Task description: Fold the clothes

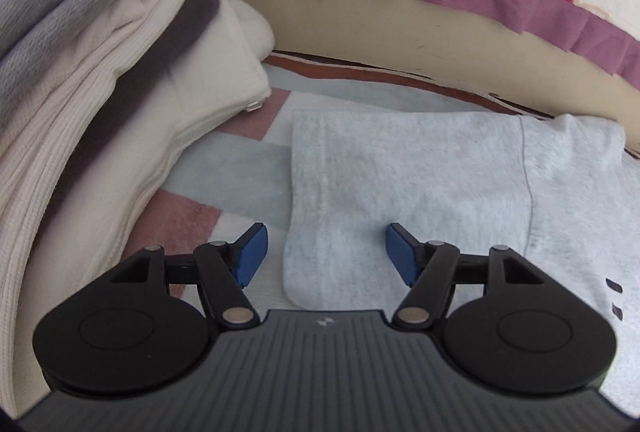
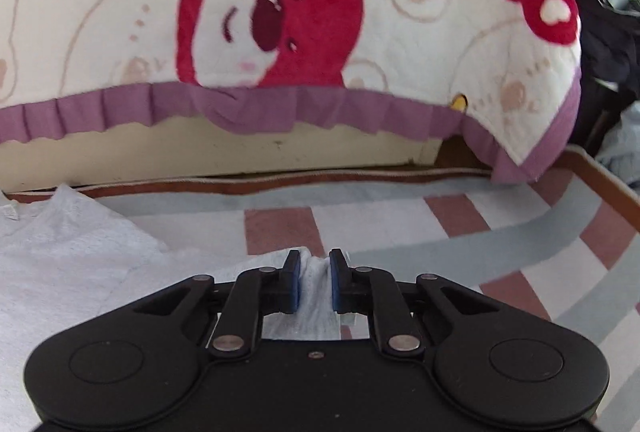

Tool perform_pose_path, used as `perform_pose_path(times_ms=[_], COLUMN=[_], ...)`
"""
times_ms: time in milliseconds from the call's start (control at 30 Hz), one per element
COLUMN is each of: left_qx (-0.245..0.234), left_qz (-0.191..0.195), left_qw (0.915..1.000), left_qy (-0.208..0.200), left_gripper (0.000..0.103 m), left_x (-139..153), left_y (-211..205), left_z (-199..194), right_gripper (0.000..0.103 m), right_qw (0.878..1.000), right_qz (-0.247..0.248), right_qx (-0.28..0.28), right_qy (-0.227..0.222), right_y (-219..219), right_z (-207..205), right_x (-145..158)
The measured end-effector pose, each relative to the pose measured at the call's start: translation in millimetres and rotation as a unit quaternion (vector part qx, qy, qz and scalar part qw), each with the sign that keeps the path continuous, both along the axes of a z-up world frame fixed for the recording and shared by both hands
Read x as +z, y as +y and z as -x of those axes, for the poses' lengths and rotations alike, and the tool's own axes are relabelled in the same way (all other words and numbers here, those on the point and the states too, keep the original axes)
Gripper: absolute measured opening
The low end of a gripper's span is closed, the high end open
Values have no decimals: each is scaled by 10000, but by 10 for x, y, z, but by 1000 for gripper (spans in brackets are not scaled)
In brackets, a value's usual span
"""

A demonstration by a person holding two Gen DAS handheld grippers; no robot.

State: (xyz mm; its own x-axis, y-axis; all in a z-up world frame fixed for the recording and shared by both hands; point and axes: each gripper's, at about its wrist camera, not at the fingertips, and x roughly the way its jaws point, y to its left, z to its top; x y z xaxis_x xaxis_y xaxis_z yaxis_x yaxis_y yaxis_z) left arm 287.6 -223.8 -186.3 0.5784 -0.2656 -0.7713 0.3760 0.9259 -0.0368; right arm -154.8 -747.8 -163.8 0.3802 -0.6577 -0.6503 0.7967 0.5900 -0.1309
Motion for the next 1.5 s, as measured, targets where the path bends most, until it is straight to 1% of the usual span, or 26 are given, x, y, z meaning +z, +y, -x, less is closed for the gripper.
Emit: perform_pose_path(times_ms=[133, 233, 300, 367, 400, 433, 467, 533, 567, 600, 633, 700, 767, 833, 867, 900, 933, 967, 1033, 1133, 1200, 1267, 1333, 1400, 1433, 1500], left_qx=[280, 283, 295, 309, 246, 139, 68, -62, -135, -244, -376, -459, -709, -794, -777, -773, -806, -839, -939, -994, -798, -471, -412, -576, -662, -872], left_qz=[461, 540, 626, 782, 852, 813, 686, 484, 509, 660, 810, 447, 100, -122, -164, -262, -383, -504, -695, -769, -805, -737, -238, 149, 284, 350], left_qw=[9978, 9970, 9962, 9952, 9952, 9962, 9976, 9984, 9977, 9962, 9948, 9932, 9819, 9756, 9766, 9777, 9777, 9775, 9764, 9753, 9804, 9870, 9928, 9943, 9942, 9936], left_qy=[373, 481, 528, 496, 412, 277, 81, -293, -427, -511, -499, -969, -1751, -2042, -1997, -1936, -1903, -1870, -1814, -1815, -1609, -1348, -1102, -890, -794, -622], left_gripper=[66, 67, 69, 77, 85, 89, 92, 91, 77, 20, 7, 7, 7, 8, 8, 8, 8, 8, 8, 10, 26, 40, 44, 60, 62, 63], left_x=[-33, -25, -27, -42, -63, -95, -126, -182, -193, -175, -136, 26, 228, 325, 319, 281, 225, 169, 107, 92, 58, 68, 161, 240, 273, 312], left_y=[182, 260, 289, 293, 270, 223, 159, 38, 2, -16, -43, -167, -252, -289, -289, -289, -284, -280, -265, -258, -239, -155, -6, 118, 178, 285], left_z=[-41, -31, -34, -54, -57, -50, -29, 25, 52, 89, 109, 202, 310, 323, 299, 280, 287, 293, 340, 359, 286, 240, 297, 439, 519, 677], right_gripper=[16, 17, 22, 35, 38, 48, 57, 62, 62, 62, 63, 66, 67, 72, 64, 47, 9, 7, 5, 1, 0, 2, 12, 17, 27, 29], right_qw=[9996, 9993, 9986, 9949, 9886, 9783, 9640, 9345, 9256, 9281, 9334, 9510, 9599, 9662, 9712, 9783, 9847, 9878, 9912, 9923, 9904, 9832, 9741, 9699, 9695, 9717], right_qz=[-8, -93, -154, -330, -680, -1097, -1535, -2279, -2539, -2539, -2461, -2157, -1949, -1740, -1578, -1364, -1136, -935, -554, -251, -66, -461, -992, -1447, -1580, -1755], right_qx=[-168, -319, -478, -950, -1332, -1661, -1858, -1920, -1901, -1815, -1709, -1443, -1187, -899, -803, -751, -708, -723, -791, -1136, -1378, -1760, -1880, -1527, -1358, -972], right_qy=[209, 162, 147, 48, -162, -571, -1123, -1945, -2066, -2032, -1976, -1683, -1627, -1674, -1591, -1371, -1113, -1010, -910, -429, -87, -133, -777, -1229, -1293, -1245], right_y=[-4, -21, -39, -81, -92, -71, -20, 127, 198, 281, 369, 489, 561, 585, 606, 616, 621, 630, 649, 512, 411, 326, 386, 542, 634, 859], right_z=[-47, -42, -12, 87, 219, 404, 612, 923, 998, 1006, 999, 867, 712, 583, 517, 458, 401, 412, 480, 570, 629, 774, 956, 1011, 999, 903], right_x=[-228, -286, -299, -250, -201, -156, -135, -199, -257, -295, -325, -345, -385, -424, -445, -448, -446, -369, -163, -198, -243, -277, -226, -172, -146, -100])
